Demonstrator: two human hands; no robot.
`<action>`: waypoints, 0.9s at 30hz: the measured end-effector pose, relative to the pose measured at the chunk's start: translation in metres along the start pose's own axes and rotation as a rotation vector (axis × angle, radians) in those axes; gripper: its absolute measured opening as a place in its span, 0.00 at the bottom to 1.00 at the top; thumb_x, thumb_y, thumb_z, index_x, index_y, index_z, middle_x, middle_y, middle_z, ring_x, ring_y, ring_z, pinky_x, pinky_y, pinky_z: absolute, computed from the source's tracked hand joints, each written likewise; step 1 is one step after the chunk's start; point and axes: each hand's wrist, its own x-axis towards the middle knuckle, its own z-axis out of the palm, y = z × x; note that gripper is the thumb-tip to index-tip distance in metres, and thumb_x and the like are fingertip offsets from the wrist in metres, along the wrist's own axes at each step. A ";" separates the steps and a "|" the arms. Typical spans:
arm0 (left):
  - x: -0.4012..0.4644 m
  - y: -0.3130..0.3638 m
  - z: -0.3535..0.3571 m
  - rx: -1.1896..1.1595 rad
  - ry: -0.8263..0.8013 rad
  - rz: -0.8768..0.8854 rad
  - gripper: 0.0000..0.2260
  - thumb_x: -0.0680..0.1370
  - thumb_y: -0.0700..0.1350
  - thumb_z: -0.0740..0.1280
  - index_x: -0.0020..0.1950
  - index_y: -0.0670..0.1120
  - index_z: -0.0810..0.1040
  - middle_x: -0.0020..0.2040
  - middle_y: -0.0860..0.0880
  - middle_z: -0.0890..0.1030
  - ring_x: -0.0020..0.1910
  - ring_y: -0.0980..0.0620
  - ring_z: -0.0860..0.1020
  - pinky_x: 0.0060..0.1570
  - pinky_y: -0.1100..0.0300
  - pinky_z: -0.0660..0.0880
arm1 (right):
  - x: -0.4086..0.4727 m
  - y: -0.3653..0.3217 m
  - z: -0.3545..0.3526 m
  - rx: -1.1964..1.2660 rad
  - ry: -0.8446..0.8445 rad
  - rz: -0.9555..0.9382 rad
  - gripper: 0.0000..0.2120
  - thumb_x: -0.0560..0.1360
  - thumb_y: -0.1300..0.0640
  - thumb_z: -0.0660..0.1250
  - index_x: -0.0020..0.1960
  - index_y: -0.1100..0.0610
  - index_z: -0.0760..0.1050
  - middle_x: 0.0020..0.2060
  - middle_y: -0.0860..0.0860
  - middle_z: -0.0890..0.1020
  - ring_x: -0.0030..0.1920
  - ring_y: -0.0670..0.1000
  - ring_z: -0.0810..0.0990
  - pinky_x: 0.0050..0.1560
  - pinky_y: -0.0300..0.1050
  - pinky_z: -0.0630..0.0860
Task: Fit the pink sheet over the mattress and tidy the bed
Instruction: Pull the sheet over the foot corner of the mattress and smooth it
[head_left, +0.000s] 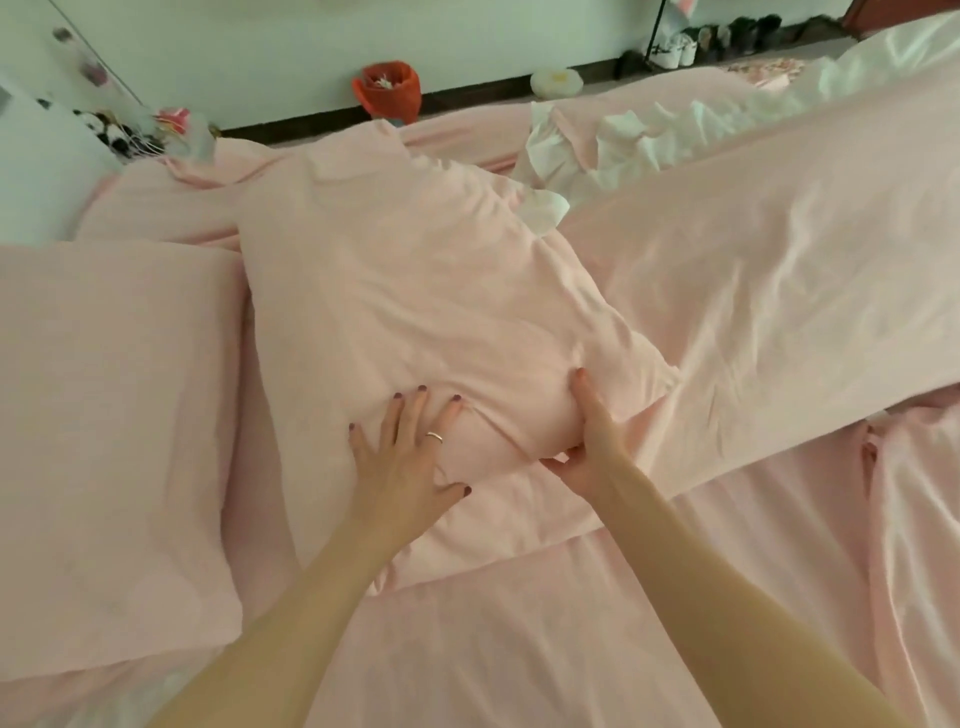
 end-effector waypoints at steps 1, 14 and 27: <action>-0.001 -0.002 0.001 0.001 -0.002 0.010 0.49 0.56 0.64 0.75 0.73 0.56 0.57 0.72 0.45 0.68 0.68 0.41 0.70 0.53 0.30 0.69 | 0.003 0.003 0.003 0.035 -0.002 -0.004 0.23 0.69 0.41 0.70 0.60 0.44 0.69 0.54 0.43 0.74 0.58 0.50 0.72 0.60 0.55 0.73; -0.056 -0.094 -0.058 -0.796 0.142 -0.058 0.34 0.74 0.56 0.64 0.75 0.56 0.52 0.75 0.54 0.56 0.74 0.57 0.56 0.73 0.59 0.57 | -0.068 0.001 0.163 -0.309 -0.068 -0.392 0.14 0.68 0.53 0.73 0.52 0.53 0.75 0.46 0.46 0.81 0.52 0.50 0.78 0.51 0.45 0.74; -0.222 -0.401 -0.133 -1.498 0.875 -0.846 0.26 0.77 0.51 0.60 0.74 0.52 0.60 0.70 0.54 0.68 0.67 0.55 0.69 0.69 0.54 0.64 | -0.152 0.317 0.382 -1.588 -1.007 -0.610 0.22 0.74 0.56 0.68 0.67 0.59 0.70 0.66 0.57 0.74 0.67 0.57 0.71 0.65 0.49 0.66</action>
